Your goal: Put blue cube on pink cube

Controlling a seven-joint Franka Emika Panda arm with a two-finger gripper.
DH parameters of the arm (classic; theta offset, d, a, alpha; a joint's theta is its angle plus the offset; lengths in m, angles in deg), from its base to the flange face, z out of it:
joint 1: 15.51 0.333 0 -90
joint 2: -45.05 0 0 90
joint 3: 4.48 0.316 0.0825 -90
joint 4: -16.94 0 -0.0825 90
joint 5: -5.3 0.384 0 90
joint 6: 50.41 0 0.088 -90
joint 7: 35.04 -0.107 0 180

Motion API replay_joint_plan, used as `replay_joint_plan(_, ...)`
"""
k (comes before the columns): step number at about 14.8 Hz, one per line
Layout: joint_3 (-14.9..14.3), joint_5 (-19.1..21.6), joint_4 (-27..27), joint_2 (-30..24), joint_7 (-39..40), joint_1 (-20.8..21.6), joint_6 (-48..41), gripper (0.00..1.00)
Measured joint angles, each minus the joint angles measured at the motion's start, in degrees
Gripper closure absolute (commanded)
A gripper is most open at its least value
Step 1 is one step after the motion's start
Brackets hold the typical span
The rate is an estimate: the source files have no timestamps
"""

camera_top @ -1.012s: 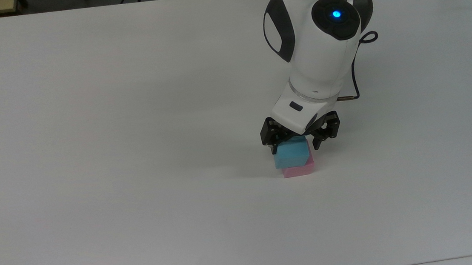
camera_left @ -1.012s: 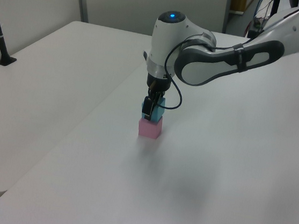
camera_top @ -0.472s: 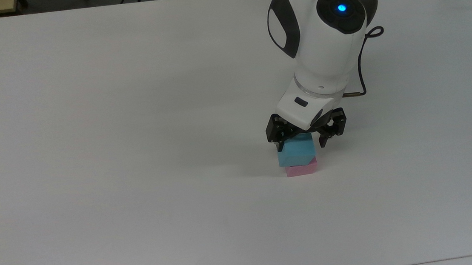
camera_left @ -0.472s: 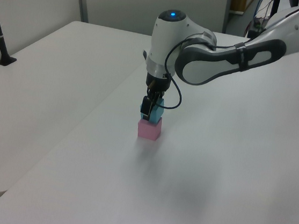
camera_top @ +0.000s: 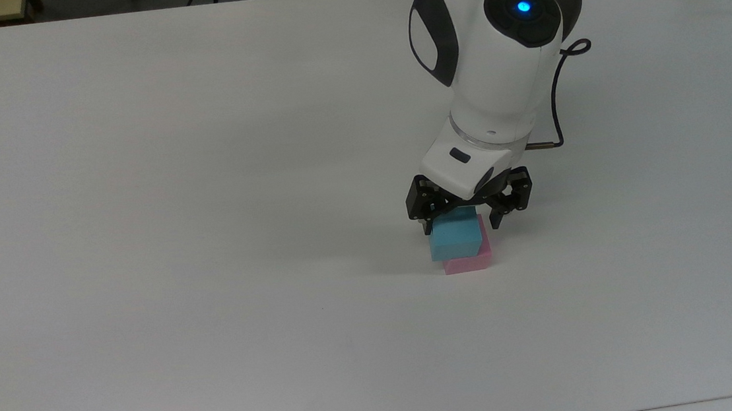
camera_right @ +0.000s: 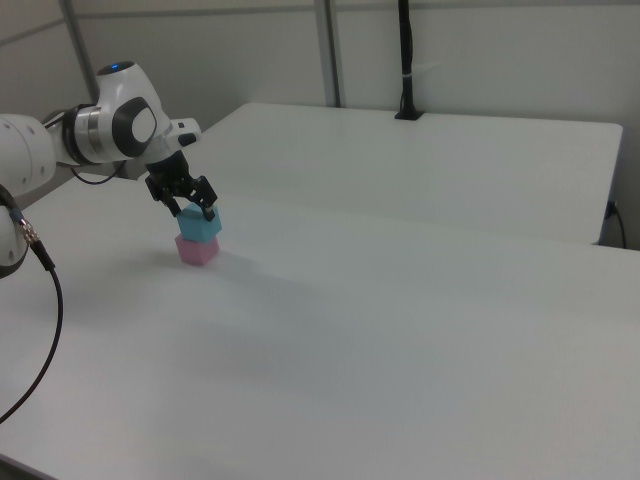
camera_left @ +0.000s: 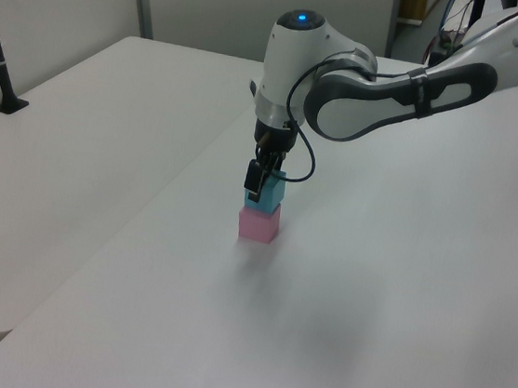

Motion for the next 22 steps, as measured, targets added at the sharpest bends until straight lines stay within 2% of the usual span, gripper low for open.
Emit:
replay_joint_plan(7,0.0,0.0,0.0,-2.6,0.2,-0.6,-4.4,0.0)
replay_joint_plan(10,0.0,0.0,-0.2,-5.8,0.3,-1.4,-8.8,0.0)
replay_joint_plan(13,0.5,0.0,-0.3,-13.0,0.8,-3.5,-16.2,0.0)
replay_joint_plan(16,5.5,-0.6,1.4,-20.7,1.7,-9.2,-24.1,0.0)
replay_joint_plan(18,9.5,-1.0,5.6,-27.7,5.0,-15.4,-29.5,0.0)
replay_joint_plan(20,11.1,-2.1,12.0,-33.4,7.6,-19.9,-30.2,0.0)
replay_joint_plan(22,11.8,-3.6,16.5,-36.2,8.0,-22.5,-30.2,0.0)
